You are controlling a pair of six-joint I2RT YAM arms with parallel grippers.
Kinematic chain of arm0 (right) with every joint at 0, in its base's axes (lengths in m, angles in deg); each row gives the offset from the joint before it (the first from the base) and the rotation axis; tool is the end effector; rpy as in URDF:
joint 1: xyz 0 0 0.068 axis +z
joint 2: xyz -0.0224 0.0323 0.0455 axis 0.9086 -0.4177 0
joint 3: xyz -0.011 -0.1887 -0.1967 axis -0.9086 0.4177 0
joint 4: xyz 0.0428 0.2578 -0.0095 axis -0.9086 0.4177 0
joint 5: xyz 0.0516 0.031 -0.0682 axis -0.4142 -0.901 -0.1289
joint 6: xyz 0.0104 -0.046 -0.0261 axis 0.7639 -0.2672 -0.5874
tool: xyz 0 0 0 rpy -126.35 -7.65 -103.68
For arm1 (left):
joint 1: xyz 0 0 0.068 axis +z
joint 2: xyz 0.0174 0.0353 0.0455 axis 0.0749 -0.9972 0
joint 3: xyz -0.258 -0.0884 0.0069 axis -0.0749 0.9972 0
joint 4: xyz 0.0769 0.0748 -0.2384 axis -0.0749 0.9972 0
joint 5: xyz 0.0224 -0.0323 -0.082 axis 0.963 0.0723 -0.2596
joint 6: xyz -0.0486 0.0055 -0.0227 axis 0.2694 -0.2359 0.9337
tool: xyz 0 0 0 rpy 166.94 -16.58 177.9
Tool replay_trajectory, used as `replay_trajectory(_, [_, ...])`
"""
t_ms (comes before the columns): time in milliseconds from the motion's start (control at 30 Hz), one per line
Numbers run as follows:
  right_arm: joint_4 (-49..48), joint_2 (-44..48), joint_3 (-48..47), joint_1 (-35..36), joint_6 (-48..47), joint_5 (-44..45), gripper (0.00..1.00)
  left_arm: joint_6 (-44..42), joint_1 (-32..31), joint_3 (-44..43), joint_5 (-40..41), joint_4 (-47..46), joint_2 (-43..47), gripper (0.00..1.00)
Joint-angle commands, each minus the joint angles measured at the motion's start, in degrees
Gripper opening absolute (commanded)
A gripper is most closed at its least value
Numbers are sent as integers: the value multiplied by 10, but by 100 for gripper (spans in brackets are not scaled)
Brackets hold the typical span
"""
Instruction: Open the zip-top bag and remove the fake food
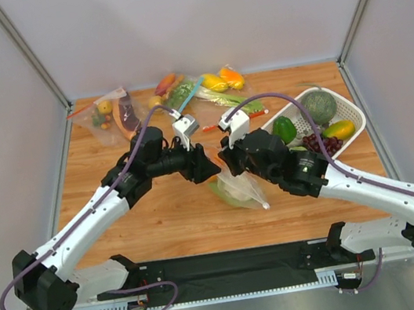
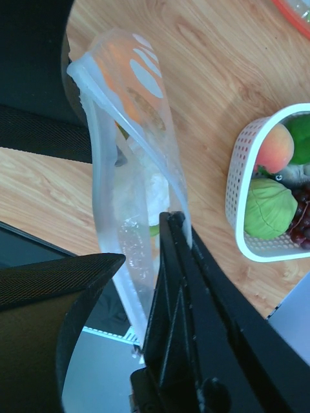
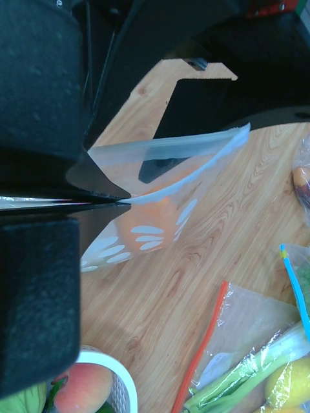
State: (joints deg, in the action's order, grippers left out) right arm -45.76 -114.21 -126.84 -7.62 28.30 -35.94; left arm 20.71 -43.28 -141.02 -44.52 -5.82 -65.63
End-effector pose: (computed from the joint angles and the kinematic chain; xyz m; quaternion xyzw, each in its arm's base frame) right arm 0.1479 0.2133 0.3563 -0.2611 0.7919 0.1899 0.5184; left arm 0.1948 -0.1803 0.3338 0.3094 0.7615 -0.4288 0.3749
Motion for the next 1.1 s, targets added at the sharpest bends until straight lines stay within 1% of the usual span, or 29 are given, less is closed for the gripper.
replay_trajectory(0, [-32, 2, -27, 15, 18, 27, 0, 25, 0, 1, 5, -25, -5, 64])
replay_trajectory(133, [-35, 6, -26, 25, 25, 28, 0, 36, 2, 2, 16, -28, -9, 62])
replay_trajectory(167, [-34, 6, -25, 28, 25, 29, 0, 37, 2, 2, 22, -26, -9, 58])
replay_trajectory(233, [-35, 8, -23, 31, 32, 30, 0, 43, 7, 3, 30, -25, -12, 52])
replay_trajectory(267, [-36, 10, -21, 35, 33, 30, 0, 45, 7, 3, 29, -25, -13, 43])
replay_trajectory(333, [-39, 15, -17, 38, 35, 36, 0, 48, 7, 1, 27, -23, -15, 29])
replay_trajectory(367, [-39, 18, -16, 40, 35, 41, 0, 47, 8, -1, 26, -18, -18, 20])
replay_trajectory(467, [-38, 27, -10, 40, 28, 73, 0, 44, 8, -5, 21, -8, -20, 7])
replay_trajectory(567, [-27, 30, -9, 39, 6, 125, 0, 30, 9, -18, 13, 14, -23, 0])
replay_trajectory(633, [-14, 28, -13, 40, -7, 173, 0, 4, 14, -42, 3, 45, -25, 0])
replay_trajectory(733, [4, 24, -14, 28, -19, 206, 0, -26, 29, -68, -9, 87, -24, 0])
replay_trajectory(933, [19, 32, 9, -28, -10, 209, 0, -62, 56, -106, -45, 154, -51, 0])
replay_trajectory(1067, [29, 38, 30, -64, 4, 202, 0, -72, 66, -128, -90, 187, -73, 0])
